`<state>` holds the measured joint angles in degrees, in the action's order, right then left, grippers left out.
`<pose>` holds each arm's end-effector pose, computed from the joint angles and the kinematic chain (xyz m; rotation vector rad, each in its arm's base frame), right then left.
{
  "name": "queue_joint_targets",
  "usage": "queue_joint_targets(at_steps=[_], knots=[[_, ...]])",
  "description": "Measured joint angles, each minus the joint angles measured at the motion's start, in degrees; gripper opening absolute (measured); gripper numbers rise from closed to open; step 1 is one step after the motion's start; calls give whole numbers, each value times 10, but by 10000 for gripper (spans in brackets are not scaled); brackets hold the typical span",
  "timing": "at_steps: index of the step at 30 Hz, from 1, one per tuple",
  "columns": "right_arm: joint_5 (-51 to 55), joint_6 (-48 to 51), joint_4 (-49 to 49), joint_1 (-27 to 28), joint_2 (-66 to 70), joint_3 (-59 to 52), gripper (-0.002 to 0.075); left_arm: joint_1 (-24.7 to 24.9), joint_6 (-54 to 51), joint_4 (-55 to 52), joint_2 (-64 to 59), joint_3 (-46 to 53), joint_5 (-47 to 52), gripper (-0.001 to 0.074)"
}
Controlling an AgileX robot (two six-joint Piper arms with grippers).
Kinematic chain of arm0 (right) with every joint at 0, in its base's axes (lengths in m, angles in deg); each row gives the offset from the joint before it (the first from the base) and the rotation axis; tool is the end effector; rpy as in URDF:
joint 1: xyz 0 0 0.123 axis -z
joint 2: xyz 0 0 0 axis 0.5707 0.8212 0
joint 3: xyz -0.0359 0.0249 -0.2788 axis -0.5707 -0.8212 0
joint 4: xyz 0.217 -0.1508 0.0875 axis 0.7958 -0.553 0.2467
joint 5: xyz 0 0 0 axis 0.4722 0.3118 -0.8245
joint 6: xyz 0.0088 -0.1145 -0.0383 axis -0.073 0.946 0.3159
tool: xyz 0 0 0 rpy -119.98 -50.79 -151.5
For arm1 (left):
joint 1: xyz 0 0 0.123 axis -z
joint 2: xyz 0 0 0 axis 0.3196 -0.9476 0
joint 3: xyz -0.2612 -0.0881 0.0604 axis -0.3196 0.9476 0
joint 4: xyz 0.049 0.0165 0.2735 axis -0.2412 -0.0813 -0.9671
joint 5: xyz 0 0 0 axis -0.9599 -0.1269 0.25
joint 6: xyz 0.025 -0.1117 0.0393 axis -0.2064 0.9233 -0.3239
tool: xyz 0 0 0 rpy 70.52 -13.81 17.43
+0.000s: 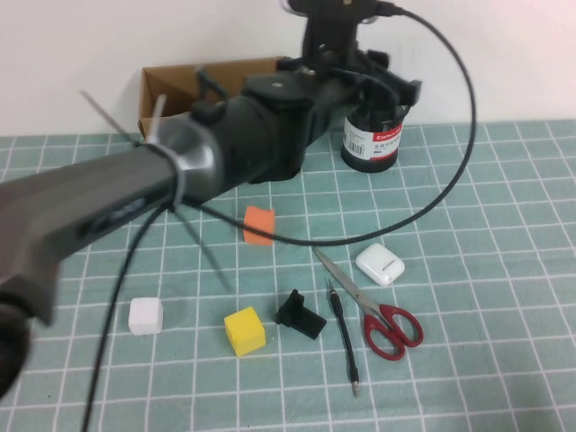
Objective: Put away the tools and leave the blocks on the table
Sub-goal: Pick up the long Screwdriver from the table
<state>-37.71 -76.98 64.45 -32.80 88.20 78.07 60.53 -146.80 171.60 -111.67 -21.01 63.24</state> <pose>0.1107 0.0010 0.1605 -0.0232 1.8811 -0.0067 0.4200 -0.3487 0.2695 0.4613 1.8053 -0.4175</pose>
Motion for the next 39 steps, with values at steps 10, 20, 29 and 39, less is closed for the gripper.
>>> queue_joint_targets(at_steps=[10, 20, 29, 39], knots=[[0, 0, 0, 0, 0, 0, -7, 2, -79, 33, 69, 112, 38, 174], [0, 0, 0, 0, 0, 0, -7, 19, -65, 17, 66, 117, 115, 172], [0, 0, 0, 0, 0, 0, -7, 67, 387, -421, 80, 117, 243, 172], [0, 0, 0, 0, 0, 0, -8, 67, 860, -808, 98, 117, 604, 172]])
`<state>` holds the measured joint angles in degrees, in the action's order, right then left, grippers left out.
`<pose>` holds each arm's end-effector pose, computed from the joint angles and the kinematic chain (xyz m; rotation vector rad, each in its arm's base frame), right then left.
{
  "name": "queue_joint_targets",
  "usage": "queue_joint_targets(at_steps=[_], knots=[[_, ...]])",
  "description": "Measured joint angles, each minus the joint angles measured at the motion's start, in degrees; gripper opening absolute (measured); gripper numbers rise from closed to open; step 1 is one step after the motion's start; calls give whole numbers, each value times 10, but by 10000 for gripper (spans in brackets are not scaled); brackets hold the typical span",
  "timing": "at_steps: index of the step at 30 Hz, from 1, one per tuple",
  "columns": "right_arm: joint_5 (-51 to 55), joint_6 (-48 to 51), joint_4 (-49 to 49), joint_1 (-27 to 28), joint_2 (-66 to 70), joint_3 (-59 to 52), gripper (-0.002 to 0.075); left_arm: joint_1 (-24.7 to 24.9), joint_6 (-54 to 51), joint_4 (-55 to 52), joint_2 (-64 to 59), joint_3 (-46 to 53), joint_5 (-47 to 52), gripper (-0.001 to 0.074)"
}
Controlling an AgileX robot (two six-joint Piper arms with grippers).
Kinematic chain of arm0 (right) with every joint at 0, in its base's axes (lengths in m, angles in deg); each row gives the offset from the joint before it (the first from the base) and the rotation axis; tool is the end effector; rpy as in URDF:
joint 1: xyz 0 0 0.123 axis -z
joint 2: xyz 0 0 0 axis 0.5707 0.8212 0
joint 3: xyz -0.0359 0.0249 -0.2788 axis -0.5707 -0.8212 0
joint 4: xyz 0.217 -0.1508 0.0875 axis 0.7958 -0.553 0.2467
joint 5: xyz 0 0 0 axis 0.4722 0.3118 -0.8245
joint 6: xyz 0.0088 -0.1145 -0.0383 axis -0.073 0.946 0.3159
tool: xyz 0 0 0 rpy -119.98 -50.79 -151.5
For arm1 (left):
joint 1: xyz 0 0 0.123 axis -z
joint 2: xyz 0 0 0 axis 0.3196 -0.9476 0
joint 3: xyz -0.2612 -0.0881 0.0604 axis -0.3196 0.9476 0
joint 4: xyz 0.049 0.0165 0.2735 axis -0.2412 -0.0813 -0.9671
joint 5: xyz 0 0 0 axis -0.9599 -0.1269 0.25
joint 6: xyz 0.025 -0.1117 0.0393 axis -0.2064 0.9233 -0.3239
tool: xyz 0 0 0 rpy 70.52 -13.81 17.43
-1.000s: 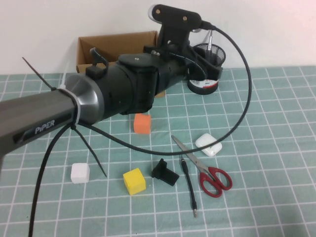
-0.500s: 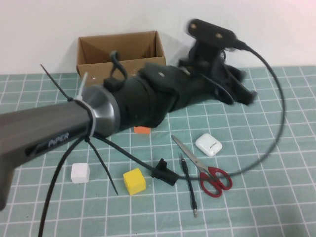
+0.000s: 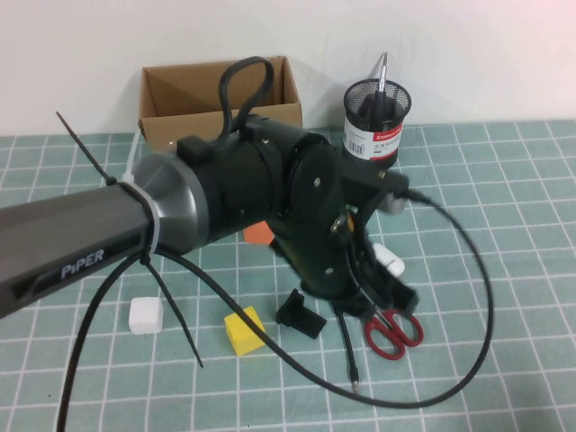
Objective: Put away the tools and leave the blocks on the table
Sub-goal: Pick up the long Screwdriver from the table
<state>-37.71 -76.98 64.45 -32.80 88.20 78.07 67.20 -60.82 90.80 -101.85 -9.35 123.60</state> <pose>0.1107 0.0010 0.1605 -0.0232 1.8811 -0.0067 0.2728 -0.3372 0.2067 1.0499 2.6189 -0.4599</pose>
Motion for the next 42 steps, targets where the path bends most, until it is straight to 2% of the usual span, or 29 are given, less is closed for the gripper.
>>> queue_joint_targets(at_steps=[3, 6, 13, 16, 28, 42], knots=[[0, 0, 0, 0, 0, 0, -7, 0, 17, -21, -8, 0, 41, 172], [0, 0, 0, 0, 0, 0, -8, -1, 25, -33, -23, 0, 28, 176], [0, 0, 0, 0, 0, 0, -8, -18, 130, -72, -56, 0, -34, 330], [0, 0, 0, 0, 0, 0, -8, -24, 158, -82, -68, -15, -41, 354], [0, 0, 0, 0, 0, 0, -7, -28, 209, -87, -155, -128, 65, 364], [0, 0, 0, 0, 0, 0, -8, -35, 218, -104, -191, -135, 34, 361]])
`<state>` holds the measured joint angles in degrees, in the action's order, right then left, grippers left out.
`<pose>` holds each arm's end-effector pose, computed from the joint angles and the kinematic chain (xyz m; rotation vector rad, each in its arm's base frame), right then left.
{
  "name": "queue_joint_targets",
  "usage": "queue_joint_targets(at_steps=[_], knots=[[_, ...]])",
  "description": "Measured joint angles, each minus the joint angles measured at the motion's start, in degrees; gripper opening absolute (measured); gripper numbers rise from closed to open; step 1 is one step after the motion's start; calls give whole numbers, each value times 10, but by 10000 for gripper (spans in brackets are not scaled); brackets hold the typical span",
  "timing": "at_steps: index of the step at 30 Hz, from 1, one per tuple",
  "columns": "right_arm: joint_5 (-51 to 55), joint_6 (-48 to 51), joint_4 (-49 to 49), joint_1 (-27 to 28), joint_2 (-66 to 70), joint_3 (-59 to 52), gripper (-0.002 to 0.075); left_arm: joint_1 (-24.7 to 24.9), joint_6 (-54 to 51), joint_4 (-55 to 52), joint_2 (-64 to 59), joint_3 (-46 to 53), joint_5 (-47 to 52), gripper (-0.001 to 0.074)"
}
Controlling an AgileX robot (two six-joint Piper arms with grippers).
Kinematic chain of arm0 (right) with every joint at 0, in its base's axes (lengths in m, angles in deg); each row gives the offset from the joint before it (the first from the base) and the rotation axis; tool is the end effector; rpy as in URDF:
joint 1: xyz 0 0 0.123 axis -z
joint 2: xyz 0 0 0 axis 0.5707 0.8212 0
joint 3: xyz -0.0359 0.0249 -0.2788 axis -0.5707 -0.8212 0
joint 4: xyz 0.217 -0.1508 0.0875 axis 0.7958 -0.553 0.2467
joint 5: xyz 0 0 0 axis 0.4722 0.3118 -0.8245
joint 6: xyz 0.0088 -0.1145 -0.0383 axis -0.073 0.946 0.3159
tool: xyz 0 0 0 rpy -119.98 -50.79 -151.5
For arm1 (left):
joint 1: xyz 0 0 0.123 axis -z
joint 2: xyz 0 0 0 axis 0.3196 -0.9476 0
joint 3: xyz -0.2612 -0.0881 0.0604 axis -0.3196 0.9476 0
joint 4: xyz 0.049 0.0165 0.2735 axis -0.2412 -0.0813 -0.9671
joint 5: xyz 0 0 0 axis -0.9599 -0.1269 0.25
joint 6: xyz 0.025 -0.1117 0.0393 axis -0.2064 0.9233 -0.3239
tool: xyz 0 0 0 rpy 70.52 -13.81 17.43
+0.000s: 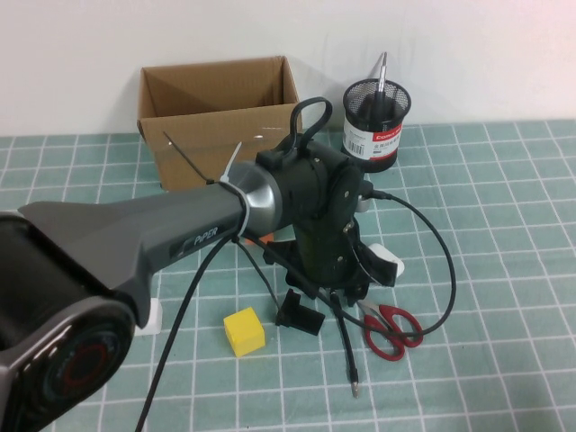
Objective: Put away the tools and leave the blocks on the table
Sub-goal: Pick up the long Screwdriver from the table
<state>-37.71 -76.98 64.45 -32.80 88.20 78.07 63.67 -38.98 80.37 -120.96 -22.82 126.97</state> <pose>0.1107 0.0010 0.1605 -0.0232 1.8811 -0.0067 0.3414 -0.3445 0.1207 0.5975 2.8863 -0.2102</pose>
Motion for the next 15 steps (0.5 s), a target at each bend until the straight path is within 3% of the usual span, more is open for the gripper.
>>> queue_joint_targets(at_steps=[7, 15], knots=[[0, 0, 0, 0, 0, 0, -8, -3, 0, -1, -9, -10, 5, 356], [0, 0, 0, 0, 0, 0, -7, -3, 0, -4, -11, -14, 39, 302]])
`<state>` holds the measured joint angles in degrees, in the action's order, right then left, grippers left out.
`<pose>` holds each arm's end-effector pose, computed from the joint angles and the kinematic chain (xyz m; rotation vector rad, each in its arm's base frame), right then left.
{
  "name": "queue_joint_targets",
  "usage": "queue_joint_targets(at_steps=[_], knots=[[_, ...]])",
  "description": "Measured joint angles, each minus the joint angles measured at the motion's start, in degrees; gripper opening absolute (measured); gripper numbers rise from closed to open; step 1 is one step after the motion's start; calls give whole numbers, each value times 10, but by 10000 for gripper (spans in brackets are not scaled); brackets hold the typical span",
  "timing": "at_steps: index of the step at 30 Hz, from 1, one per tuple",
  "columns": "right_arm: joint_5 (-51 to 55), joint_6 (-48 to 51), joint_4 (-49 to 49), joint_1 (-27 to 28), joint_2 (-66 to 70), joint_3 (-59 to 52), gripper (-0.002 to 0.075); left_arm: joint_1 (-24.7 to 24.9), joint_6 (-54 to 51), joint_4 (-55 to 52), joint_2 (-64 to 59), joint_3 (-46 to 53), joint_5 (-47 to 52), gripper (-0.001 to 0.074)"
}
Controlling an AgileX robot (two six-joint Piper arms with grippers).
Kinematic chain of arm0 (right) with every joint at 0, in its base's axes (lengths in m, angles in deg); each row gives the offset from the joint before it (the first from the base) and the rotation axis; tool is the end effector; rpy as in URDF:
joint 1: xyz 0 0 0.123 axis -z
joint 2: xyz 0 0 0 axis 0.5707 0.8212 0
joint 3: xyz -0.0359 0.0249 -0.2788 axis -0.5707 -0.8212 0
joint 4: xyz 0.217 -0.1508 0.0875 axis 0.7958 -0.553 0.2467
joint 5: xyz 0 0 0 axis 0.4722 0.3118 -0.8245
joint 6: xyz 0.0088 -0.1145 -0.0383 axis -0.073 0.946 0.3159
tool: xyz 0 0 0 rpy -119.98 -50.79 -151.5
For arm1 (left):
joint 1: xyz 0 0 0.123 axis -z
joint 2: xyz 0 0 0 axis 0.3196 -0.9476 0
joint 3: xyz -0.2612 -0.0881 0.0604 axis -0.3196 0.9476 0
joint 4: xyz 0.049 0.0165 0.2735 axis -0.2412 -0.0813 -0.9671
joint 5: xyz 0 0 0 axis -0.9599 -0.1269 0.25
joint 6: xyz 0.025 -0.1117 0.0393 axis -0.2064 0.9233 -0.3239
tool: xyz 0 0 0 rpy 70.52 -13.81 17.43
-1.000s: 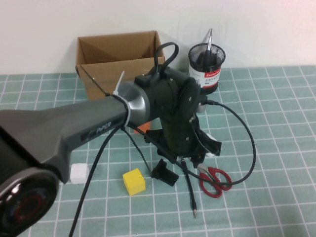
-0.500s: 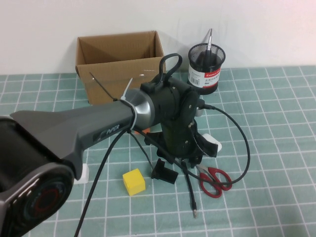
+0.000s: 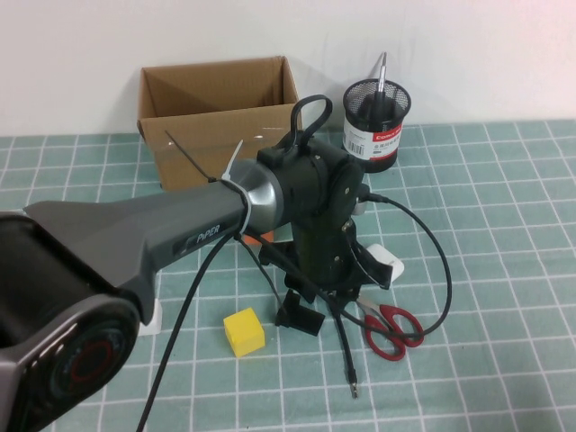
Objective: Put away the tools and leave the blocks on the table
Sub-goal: Pick up the long Screwdriver from the table
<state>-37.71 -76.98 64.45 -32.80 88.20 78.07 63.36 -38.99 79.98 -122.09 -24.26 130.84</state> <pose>0.1107 0.0010 0.1605 -0.0232 1.8811 -0.0067 0.3416 -0.3402 0.1167 0.6059 2.9377 -0.1547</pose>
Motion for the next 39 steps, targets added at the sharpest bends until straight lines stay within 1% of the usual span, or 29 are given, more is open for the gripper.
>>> queue_joint_targets(at_steps=[6, 11, 20, 25, 28, 33, 36, 39], knots=[[0, 0, 0, 0, 0, 0, -8, 0, -2, -7, 0, 0, 3, 297], [0, 0, 0, 0, 0, 0, -8, 1, -26, -4, 0, 0, 7, 296], [0, 0, 0, 0, 0, 0, -8, 5, -33, 11, 0, -1, 54, 296], [0, 0, 0, 0, 0, 0, -8, 5, -34, 12, -1, -1, 58, 286], [0, 0, 0, 0, 0, 0, -7, 5, -41, 11, -1, -1, 57, 225], [0, 0, 0, 0, 0, 0, -8, 5, -67, 9, -1, -1, 57, 65], [0, 0, 0, 0, 0, 0, -8, 5, -104, 10, 4, 0, 52, 55], [0, 0, 0, 0, 0, 0, -8, 8, -119, -7, 25, 2, 37, 55]])
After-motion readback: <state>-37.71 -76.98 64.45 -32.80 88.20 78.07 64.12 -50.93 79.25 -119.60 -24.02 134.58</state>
